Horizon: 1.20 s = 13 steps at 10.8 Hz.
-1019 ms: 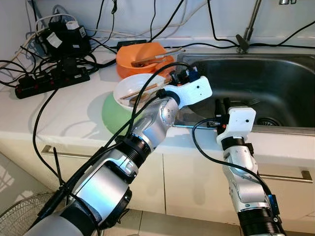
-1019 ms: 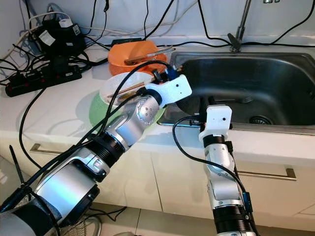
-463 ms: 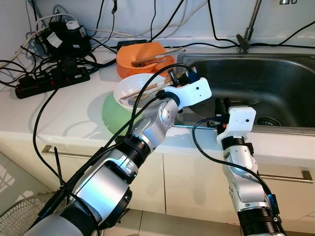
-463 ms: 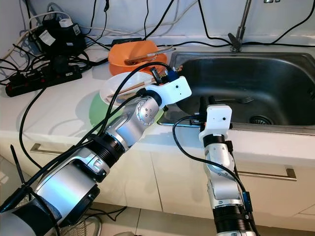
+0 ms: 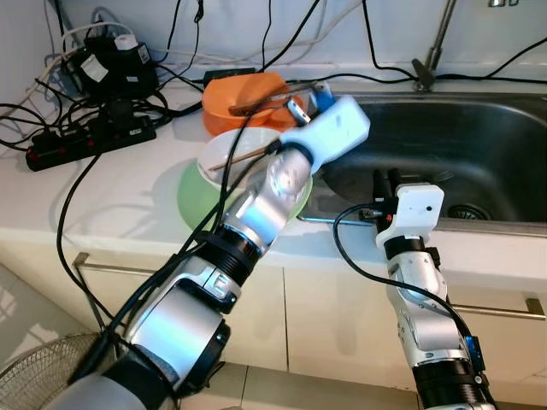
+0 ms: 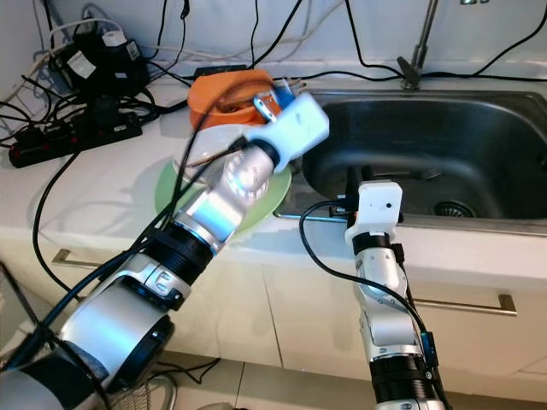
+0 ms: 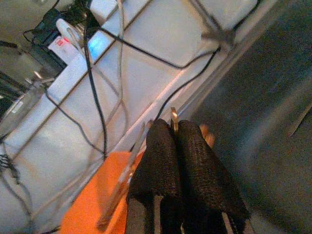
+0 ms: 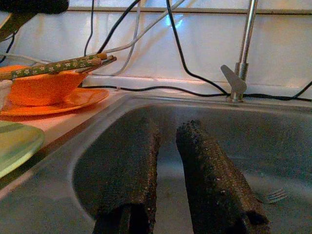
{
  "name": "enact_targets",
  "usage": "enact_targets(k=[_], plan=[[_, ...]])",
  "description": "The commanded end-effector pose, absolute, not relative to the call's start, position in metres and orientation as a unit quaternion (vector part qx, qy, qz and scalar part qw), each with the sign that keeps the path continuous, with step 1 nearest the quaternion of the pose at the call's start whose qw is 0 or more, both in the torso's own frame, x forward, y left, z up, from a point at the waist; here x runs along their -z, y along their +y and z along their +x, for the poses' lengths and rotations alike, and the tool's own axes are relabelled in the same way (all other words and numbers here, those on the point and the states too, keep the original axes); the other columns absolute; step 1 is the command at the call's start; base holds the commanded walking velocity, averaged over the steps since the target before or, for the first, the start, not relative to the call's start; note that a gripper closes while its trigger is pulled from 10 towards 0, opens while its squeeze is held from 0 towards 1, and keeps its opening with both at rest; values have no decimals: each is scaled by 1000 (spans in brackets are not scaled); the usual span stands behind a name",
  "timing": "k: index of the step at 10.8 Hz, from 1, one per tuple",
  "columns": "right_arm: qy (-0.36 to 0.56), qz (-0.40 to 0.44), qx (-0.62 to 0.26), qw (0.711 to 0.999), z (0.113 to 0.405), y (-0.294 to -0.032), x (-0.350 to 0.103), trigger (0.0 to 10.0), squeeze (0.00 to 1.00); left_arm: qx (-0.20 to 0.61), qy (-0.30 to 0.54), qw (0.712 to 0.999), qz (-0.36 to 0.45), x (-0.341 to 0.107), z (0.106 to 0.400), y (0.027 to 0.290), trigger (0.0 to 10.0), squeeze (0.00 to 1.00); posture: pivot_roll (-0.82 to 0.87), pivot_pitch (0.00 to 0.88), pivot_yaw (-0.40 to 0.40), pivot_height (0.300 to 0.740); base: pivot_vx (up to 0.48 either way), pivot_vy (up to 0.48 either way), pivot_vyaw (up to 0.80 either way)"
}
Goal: Kitchen organization
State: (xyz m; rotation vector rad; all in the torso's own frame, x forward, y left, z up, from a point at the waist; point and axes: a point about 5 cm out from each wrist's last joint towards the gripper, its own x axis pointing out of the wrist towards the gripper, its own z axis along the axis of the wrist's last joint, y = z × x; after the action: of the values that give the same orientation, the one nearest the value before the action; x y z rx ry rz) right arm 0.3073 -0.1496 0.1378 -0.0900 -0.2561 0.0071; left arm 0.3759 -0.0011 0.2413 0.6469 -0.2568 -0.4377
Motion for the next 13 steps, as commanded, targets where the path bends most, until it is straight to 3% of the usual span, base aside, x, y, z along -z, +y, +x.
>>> enact_targets(k=[1,2,7,10,13], plan=[[-130,-47,-9,990,311,-148,-141,10000,0,214,-110,931,276,-245,378,8,10000,0,-10,0,101,740,0,0,0],[-129,-48,-9,990,311,-149,-141,10000,0,220,-98,944,227,-251,378,15,10000,0,-9,0,99,740,0,0,0],[-124,-47,-13,991,312,-147,-139,10000,0,219,-167,940,201,-300,362,26,10000,0,3,0,89,740,0,0,0],[-124,-46,-14,991,314,-146,-139,10000,0,284,-171,942,56,-314,348,20,10000,0,1,0,94,740,0,0,0],[-127,-46,-12,991,316,-147,-140,10000,0,343,-246,902,-92,-337,330,18,10000,0,-5,0,92,740,0,0,0]])
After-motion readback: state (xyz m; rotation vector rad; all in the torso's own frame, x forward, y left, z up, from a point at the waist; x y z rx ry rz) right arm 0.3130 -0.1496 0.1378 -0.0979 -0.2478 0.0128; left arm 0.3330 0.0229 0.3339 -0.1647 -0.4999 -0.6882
